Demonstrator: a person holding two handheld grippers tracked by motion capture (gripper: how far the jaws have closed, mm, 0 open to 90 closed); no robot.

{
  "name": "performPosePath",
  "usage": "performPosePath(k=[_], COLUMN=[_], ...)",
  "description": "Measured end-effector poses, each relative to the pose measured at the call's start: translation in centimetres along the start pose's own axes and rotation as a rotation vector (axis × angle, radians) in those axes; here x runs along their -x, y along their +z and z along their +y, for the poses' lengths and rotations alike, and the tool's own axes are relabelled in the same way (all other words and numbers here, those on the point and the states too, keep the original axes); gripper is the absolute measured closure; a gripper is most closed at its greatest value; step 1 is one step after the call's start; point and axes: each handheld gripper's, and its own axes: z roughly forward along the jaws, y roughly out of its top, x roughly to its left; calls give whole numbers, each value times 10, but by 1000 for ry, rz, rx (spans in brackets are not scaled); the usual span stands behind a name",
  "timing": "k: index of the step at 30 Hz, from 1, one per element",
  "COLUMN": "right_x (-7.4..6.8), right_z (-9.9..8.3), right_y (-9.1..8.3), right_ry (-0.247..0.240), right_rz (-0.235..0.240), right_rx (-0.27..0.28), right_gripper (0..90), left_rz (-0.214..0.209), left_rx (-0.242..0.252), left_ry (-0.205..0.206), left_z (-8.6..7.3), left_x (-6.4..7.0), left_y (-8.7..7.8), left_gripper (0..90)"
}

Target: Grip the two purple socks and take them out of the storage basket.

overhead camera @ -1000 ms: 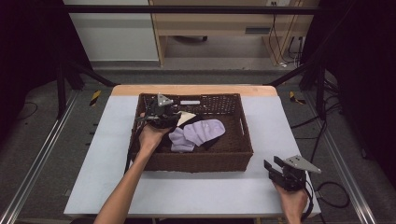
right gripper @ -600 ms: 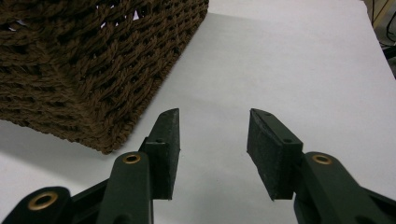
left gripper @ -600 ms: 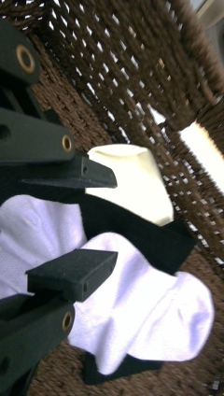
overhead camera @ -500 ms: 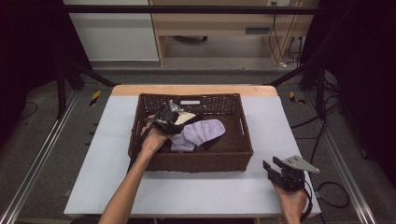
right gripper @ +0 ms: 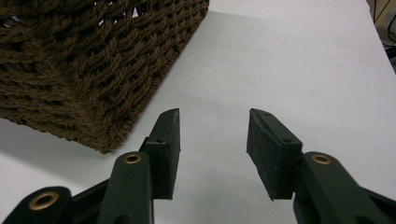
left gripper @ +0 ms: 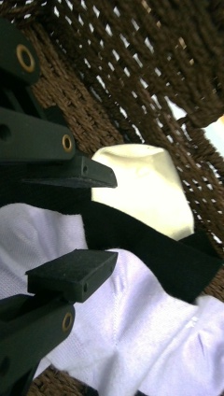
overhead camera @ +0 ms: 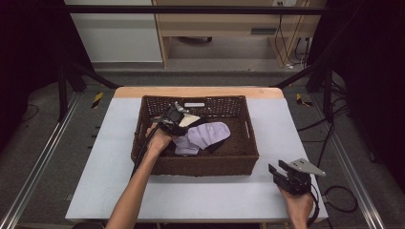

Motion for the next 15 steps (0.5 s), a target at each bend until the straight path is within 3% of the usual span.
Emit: performPosePath(k=[4, 11, 15], right_x=[0, 0, -1], right_z=[0, 0, 0], right_y=[-1, 2, 2], right_ry=[3, -4, -1], right_rz=[-4, -4, -2], right_rx=[-3, -13, -14], right_gripper=[544, 534, 531], left_rz=[-28, -56, -77], left_rx=[-50, -76, -124], left_ry=[-17, -25, -29], left_z=[-2, -2, -1], left_x=[-1, -1, -1], left_y=[5, 8, 11], left_gripper=[560, 561, 593])
